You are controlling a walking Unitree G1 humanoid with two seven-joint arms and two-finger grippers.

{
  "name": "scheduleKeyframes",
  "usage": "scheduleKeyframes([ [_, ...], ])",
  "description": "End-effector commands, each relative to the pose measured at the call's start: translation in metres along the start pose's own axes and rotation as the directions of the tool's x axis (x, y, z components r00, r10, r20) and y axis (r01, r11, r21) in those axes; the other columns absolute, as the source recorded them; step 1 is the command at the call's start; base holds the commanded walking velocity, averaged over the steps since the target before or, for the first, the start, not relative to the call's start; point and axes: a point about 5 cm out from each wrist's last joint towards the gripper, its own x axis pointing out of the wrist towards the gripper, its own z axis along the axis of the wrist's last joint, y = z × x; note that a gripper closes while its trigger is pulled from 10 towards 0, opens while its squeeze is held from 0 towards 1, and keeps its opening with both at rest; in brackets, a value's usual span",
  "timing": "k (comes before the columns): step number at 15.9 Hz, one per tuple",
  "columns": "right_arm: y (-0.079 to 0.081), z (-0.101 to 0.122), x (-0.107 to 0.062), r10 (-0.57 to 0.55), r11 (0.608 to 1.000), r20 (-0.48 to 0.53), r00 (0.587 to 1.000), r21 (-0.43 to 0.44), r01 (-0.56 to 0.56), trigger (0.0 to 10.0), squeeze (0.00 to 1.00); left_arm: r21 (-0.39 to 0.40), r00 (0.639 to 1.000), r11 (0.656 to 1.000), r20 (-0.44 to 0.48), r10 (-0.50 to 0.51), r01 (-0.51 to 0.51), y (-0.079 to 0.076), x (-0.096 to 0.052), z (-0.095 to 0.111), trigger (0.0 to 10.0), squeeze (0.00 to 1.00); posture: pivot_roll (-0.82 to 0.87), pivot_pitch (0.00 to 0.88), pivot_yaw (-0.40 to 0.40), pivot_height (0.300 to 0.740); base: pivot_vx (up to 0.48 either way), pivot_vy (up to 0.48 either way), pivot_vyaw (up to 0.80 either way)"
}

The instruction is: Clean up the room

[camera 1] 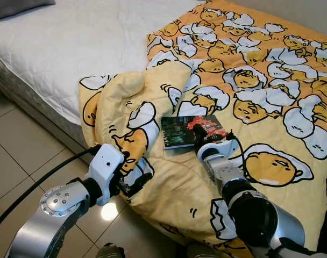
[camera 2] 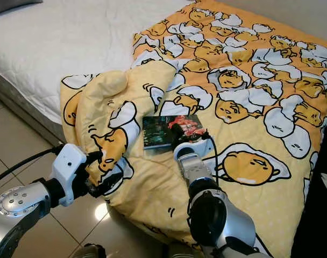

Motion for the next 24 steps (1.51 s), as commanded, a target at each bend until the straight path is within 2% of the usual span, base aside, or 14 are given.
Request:
scheduleKeyframes([
  [1, 0.007, 0.0, 0.002, 0.01, 1.0, 0.004, 1.0, -0.006, -0.01, 0.0, 0.0, 0.012, 1.0, 1.0, 0.016, -0.006, 0.006, -0.002, -0.001, 0.005, 10.0, 1.0, 0.06, 0.141, -0.076, 0.74, 0.0, 0.0, 0.0],
  [14, 0.002, -0.003, 0.001, -0.022, 0.995, -0.017, 1.0, -0.093, 0.021, 0.0, 0.0, 0.013, 1.0, 1.0, 0.016, -0.007, 0.007, -0.001, 0.002, 0.004, 10.0, 1.0, 0.06, 0.139, -0.061, 0.74, 0.0, 0.0, 0.0],
  [19, 0.0, -0.004, 0.001, -0.027, 0.993, -0.025, 0.999, -0.112, 0.025, 0.0, 0.0, 0.029, 0.999, 0.999, 0.041, 0.024, -0.025, 0.0, 0.005, 0.005, 10.0, 1.0, 0.06, 0.123, -0.066, 0.74, 0.0, 0.0, 0.0],
  [21, 0.001, -0.004, 0.001, -0.038, 0.996, -0.023, 0.999, -0.079, 0.036, 0.0, 0.0, 0.044, 0.995, 0.997, 0.084, 0.055, -0.059, 0.002, 0.006, 0.007, 10.0, 1.0, 0.06, 0.111, -0.061, 0.74, 0.0, 0.0, 0.0],
  [22, 0.003, 0.0, 0.002, -0.031, 0.994, -0.011, 0.999, -0.108, 0.029, 0.0, 0.0, 0.061, 0.99, 0.991, 0.082, 0.114, -0.119, 0.007, 0.011, 0.004, 10.0, 1.0, 0.05, 0.09, -0.048, 0.74, 0.0, 0.0, 0.0],
  [24, 0.005, 0.003, 0.002, -0.011, 0.991, -0.014, 1.0, -0.131, 0.009, 0.0, 0.0, 0.032, 0.991, 0.994, 0.089, 0.104, -0.107, 0.008, 0.014, 0.006, 10.0, 1.0, 0.04, 0.073, -0.042, 0.74, 0.0, 0.0, 0.0],
])
